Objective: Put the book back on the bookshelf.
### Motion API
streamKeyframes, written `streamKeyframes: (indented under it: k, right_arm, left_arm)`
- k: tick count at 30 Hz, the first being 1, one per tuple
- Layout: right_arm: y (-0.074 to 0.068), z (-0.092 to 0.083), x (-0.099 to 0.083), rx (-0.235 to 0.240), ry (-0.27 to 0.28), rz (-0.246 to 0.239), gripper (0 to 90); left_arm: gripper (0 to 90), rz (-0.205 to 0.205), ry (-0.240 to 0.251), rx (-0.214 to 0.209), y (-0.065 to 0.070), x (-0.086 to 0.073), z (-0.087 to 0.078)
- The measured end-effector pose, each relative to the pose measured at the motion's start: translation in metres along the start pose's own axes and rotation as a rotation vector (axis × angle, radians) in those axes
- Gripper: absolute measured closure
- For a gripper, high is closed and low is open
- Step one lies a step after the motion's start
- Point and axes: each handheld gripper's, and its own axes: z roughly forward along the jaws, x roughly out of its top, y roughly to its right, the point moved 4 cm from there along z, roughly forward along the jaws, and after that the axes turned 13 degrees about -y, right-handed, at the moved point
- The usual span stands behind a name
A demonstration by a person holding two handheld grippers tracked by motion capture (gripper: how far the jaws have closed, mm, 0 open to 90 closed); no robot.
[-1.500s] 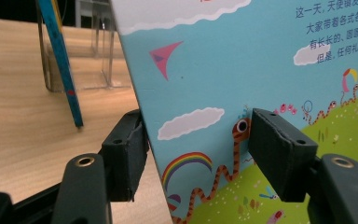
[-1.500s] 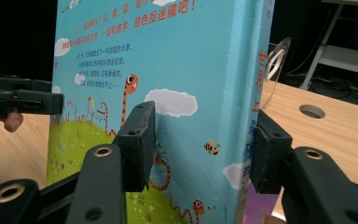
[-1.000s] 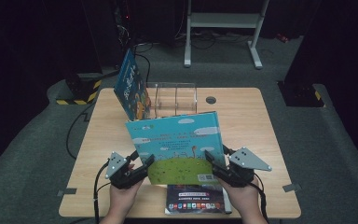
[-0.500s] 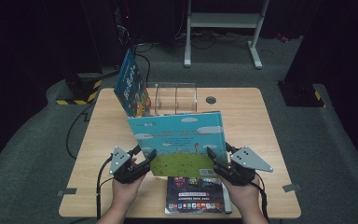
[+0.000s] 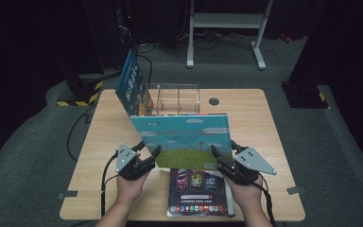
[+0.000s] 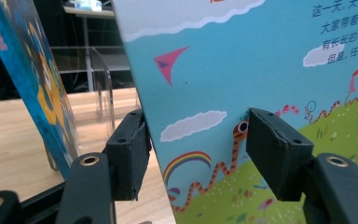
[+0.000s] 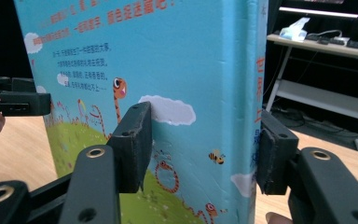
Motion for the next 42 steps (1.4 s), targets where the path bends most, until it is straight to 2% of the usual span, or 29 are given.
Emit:
streamKeyframes:
  k: [3,11,14,21,25,27,34,37,42]
  right_arm:
    - [0.0,0.0,0.0,-0.013,0.02,-0.004,45.0]
    - [0.003,0.003,-0.006,-0.007,0.005,0.046,44.2]
    - [0.004,0.003,-0.008,-0.01,0.006,0.05,43.7]
    - [0.004,0.001,-0.013,-0.012,0.004,0.068,42.0]
    - [0.003,-0.002,-0.017,-0.011,0.02,0.076,41.7]
    - [0.002,-0.004,-0.019,-0.012,0.028,0.082,41.5]
    - [0.005,-0.005,-0.026,-0.004,0.032,0.121,41.4]
    - [0.007,-0.006,-0.028,0.012,0.028,0.129,41.5]
    - [0.009,-0.009,-0.028,0.042,0.016,0.136,43.2]
  left_arm:
    - [40.3,0.001,0.005,-0.003,0.0,0.002,0.002]
    - [40.2,0.005,0.011,-0.005,0.001,0.003,0.004]
    - [40.2,0.017,0.02,-0.004,0.002,0.003,0.004]
    - [40.1,0.017,0.025,-0.006,0.006,0.005,0.002]
    - [40.0,0.014,0.026,-0.012,0.008,0.005,-0.001]
    - [40.0,0.028,0.026,-0.01,0.01,0.006,-0.002]
    - [40.0,0.033,0.041,-0.012,0.013,0.009,0.001]
    - [40.0,0.044,0.046,-0.005,0.016,0.01,0.0]
    - [39.8,0.039,0.038,-0.005,0.016,0.01,-0.002]
